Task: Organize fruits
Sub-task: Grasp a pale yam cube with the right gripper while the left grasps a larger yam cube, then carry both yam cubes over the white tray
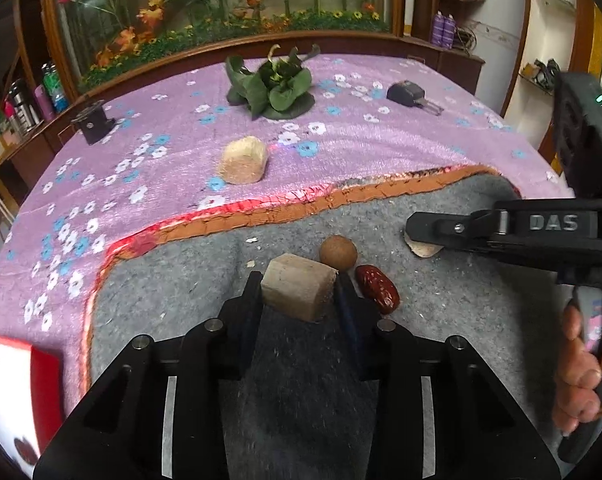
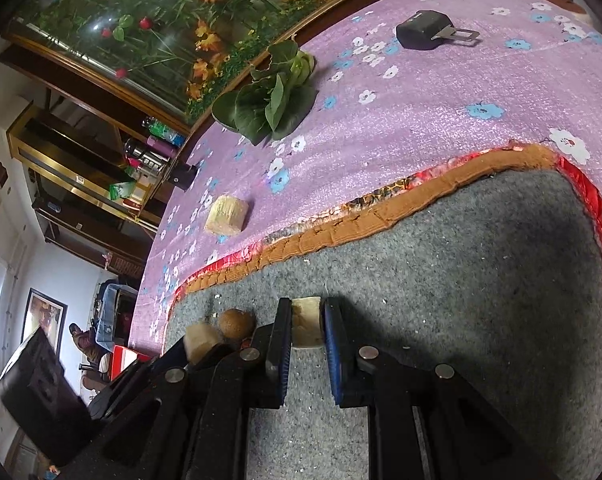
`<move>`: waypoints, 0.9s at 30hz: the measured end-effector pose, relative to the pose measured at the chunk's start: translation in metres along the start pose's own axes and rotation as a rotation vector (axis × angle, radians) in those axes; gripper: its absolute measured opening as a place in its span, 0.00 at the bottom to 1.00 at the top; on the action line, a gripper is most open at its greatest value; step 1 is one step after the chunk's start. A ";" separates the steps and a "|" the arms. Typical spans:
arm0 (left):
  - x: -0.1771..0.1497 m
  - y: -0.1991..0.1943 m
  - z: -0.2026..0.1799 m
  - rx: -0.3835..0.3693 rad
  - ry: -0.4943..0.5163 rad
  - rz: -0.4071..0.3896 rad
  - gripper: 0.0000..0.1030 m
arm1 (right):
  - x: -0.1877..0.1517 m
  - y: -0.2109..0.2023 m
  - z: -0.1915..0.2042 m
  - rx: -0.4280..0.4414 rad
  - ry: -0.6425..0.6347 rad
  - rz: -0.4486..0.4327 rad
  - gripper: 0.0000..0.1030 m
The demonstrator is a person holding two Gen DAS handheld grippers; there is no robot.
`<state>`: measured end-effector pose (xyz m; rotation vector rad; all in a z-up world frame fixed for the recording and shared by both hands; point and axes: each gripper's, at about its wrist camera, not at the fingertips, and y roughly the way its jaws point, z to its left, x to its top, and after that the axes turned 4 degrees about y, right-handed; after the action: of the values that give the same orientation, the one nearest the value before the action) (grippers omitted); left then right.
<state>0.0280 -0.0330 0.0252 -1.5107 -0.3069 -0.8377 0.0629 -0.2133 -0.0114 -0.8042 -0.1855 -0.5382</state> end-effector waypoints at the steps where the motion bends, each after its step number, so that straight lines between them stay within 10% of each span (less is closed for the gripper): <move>1: -0.002 -0.007 0.001 0.011 -0.012 -0.009 0.34 | 0.000 0.000 -0.001 0.002 0.001 0.001 0.15; 14: -0.053 -0.104 0.019 0.140 -0.080 -0.111 0.34 | -0.006 -0.005 0.001 -0.002 -0.044 -0.026 0.15; 27: -0.107 -0.190 0.060 0.211 -0.150 -0.232 0.34 | -0.044 -0.066 0.033 -0.018 -0.161 -0.317 0.15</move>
<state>-0.1505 0.0831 0.1019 -1.3579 -0.6712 -0.8465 -0.0079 -0.2100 0.0375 -0.8413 -0.4626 -0.7739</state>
